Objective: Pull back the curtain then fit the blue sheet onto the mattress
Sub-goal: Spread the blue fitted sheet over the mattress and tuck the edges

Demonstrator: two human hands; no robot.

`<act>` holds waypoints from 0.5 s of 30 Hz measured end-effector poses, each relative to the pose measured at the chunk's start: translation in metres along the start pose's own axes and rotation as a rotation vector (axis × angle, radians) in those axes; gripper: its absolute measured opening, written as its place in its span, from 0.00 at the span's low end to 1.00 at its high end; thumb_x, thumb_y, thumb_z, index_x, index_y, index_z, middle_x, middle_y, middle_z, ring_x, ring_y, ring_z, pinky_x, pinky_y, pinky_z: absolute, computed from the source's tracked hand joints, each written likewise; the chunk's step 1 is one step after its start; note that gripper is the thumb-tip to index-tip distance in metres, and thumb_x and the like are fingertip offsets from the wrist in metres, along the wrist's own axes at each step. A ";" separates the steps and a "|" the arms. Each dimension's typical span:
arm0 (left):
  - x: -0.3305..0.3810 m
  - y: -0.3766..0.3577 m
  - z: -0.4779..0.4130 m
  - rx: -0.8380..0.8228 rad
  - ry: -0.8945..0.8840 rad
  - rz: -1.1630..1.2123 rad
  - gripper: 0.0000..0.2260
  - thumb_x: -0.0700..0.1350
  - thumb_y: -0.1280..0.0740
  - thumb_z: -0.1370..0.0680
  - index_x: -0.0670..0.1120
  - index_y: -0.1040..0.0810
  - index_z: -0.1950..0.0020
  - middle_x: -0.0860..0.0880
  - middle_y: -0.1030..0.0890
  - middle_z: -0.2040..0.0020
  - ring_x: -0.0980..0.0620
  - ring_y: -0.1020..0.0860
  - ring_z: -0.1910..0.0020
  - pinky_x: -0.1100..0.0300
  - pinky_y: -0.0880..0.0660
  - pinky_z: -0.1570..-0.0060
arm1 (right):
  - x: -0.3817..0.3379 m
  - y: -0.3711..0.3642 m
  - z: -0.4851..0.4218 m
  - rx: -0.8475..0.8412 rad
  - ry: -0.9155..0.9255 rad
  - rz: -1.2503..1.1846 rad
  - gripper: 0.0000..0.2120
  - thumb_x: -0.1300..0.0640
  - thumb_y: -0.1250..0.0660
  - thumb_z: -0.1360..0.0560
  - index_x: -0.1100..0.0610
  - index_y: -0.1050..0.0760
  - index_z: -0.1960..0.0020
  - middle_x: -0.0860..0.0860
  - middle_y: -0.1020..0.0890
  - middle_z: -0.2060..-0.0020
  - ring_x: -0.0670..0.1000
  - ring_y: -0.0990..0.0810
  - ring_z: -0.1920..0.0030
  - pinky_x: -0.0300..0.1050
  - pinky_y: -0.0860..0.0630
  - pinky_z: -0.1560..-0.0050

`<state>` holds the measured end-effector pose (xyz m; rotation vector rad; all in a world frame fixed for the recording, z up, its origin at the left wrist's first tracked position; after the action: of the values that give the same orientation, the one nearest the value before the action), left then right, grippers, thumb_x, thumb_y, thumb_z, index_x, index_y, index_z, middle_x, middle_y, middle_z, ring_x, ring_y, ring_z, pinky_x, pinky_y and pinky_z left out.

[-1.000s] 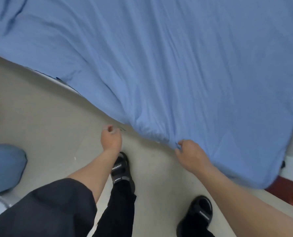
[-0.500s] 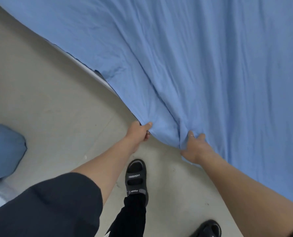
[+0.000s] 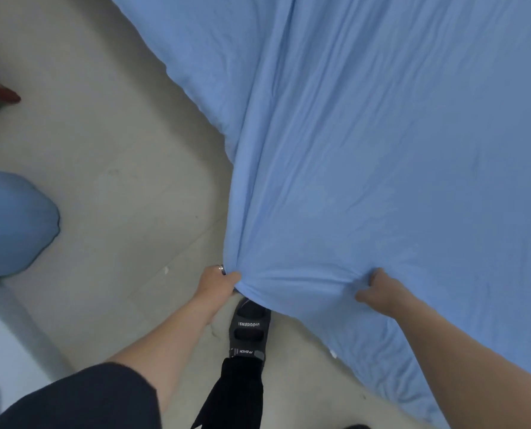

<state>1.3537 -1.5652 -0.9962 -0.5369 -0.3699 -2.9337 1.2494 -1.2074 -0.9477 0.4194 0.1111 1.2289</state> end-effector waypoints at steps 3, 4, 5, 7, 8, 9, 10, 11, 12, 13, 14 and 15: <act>-0.004 -0.047 -0.012 -0.117 0.061 -0.149 0.09 0.37 0.35 0.26 0.39 0.19 0.48 0.40 0.14 0.54 0.46 0.16 0.63 0.63 0.23 0.72 | -0.002 -0.005 0.000 -0.050 -0.085 0.110 0.30 0.53 0.31 0.29 0.58 0.38 0.31 0.55 0.23 0.48 0.56 0.22 0.49 0.48 0.24 0.53; -0.005 -0.057 -0.015 -0.128 0.081 -0.224 0.10 0.38 0.36 0.26 0.40 0.20 0.47 0.40 0.15 0.54 0.44 0.15 0.62 0.62 0.23 0.71 | -0.006 -0.005 -0.001 -0.055 -0.078 0.164 0.29 0.54 0.31 0.29 0.60 0.35 0.32 0.54 0.23 0.51 0.55 0.21 0.51 0.47 0.24 0.53; -0.004 -0.061 -0.017 -0.103 0.086 -0.289 0.11 0.39 0.37 0.26 0.40 0.22 0.46 0.40 0.15 0.54 0.42 0.15 0.59 0.59 0.21 0.66 | -0.013 -0.005 0.001 -0.061 -0.054 0.213 0.26 0.54 0.30 0.28 0.61 0.31 0.33 0.54 0.21 0.51 0.55 0.20 0.49 0.46 0.24 0.51; -0.003 -0.058 -0.018 -0.014 0.123 -0.309 0.11 0.40 0.39 0.27 0.42 0.24 0.46 0.41 0.17 0.52 0.40 0.16 0.53 0.52 0.18 0.56 | -0.028 -0.004 0.003 -0.065 -0.003 0.252 0.20 0.54 0.29 0.28 0.58 0.24 0.37 0.56 0.19 0.43 0.56 0.19 0.43 0.45 0.24 0.46; -0.003 -0.056 -0.015 0.003 0.168 -0.305 0.11 0.41 0.39 0.27 0.43 0.26 0.46 0.41 0.18 0.51 0.40 0.17 0.53 0.52 0.18 0.57 | -0.034 -0.002 0.006 -0.075 -0.001 0.251 0.17 0.54 0.29 0.28 0.56 0.23 0.41 0.56 0.19 0.43 0.56 0.19 0.44 0.45 0.23 0.47; -0.004 -0.054 -0.008 -0.008 0.221 -0.280 0.09 0.41 0.39 0.26 0.44 0.27 0.46 0.42 0.18 0.51 0.42 0.16 0.55 0.54 0.19 0.60 | -0.042 0.002 0.014 -0.087 -0.002 0.257 0.14 0.53 0.29 0.28 0.55 0.24 0.44 0.55 0.18 0.47 0.56 0.18 0.49 0.45 0.23 0.53; -0.003 -0.054 0.001 -0.035 0.243 -0.243 0.08 0.42 0.38 0.27 0.45 0.28 0.48 0.42 0.18 0.52 0.44 0.17 0.58 0.56 0.20 0.63 | -0.051 0.007 0.022 -0.087 0.007 0.250 0.13 0.51 0.30 0.28 0.56 0.25 0.47 0.54 0.19 0.54 0.55 0.19 0.57 0.43 0.24 0.61; 0.003 -0.049 0.008 -0.065 0.225 -0.221 0.06 0.43 0.38 0.27 0.46 0.27 0.51 0.43 0.18 0.55 0.45 0.18 0.62 0.58 0.22 0.65 | -0.065 0.017 0.030 -0.071 0.036 0.224 0.12 0.50 0.31 0.27 0.58 0.27 0.52 0.53 0.21 0.60 0.54 0.21 0.63 0.41 0.27 0.68; 0.009 -0.044 0.014 -0.096 0.177 -0.231 0.05 0.43 0.38 0.28 0.46 0.27 0.54 0.44 0.18 0.58 0.46 0.19 0.64 0.59 0.24 0.67 | -0.080 0.025 0.036 -0.055 0.079 0.194 0.12 0.50 0.32 0.26 0.58 0.29 0.58 0.53 0.24 0.65 0.54 0.22 0.66 0.40 0.30 0.71; 0.017 -0.035 0.018 -0.120 0.113 -0.260 0.03 0.42 0.38 0.28 0.45 0.26 0.57 0.44 0.20 0.61 0.46 0.21 0.65 0.58 0.24 0.68 | -0.098 0.034 0.042 -0.032 0.142 0.184 0.13 0.50 0.34 0.25 0.57 0.32 0.63 0.53 0.26 0.67 0.56 0.22 0.65 0.40 0.31 0.71; 0.026 -0.025 0.018 -0.126 0.047 -0.288 0.04 0.40 0.39 0.28 0.45 0.25 0.60 0.42 0.22 0.63 0.45 0.22 0.65 0.56 0.24 0.66 | -0.117 0.045 0.048 -0.004 0.203 0.190 0.15 0.50 0.35 0.24 0.57 0.33 0.65 0.54 0.26 0.66 0.58 0.21 0.61 0.42 0.30 0.68; 0.033 -0.011 0.016 -0.108 0.005 -0.304 0.05 0.39 0.39 0.26 0.45 0.24 0.61 0.40 0.22 0.63 0.45 0.22 0.64 0.53 0.23 0.63 | -0.136 0.056 0.055 0.038 0.266 0.184 0.15 0.50 0.36 0.23 0.57 0.32 0.64 0.55 0.24 0.63 0.59 0.20 0.56 0.43 0.30 0.63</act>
<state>1.3261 -1.5531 -0.9718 -0.5286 -0.3189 -3.2625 1.1698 -1.3324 -0.8960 0.3025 0.3297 1.4622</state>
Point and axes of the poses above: each hand's wrist, its own z-axis away from the middle knuckle, its own y-axis out of the back of the hand, x = y × z, the point moved 7 cm from there along -z, towards the middle knuckle
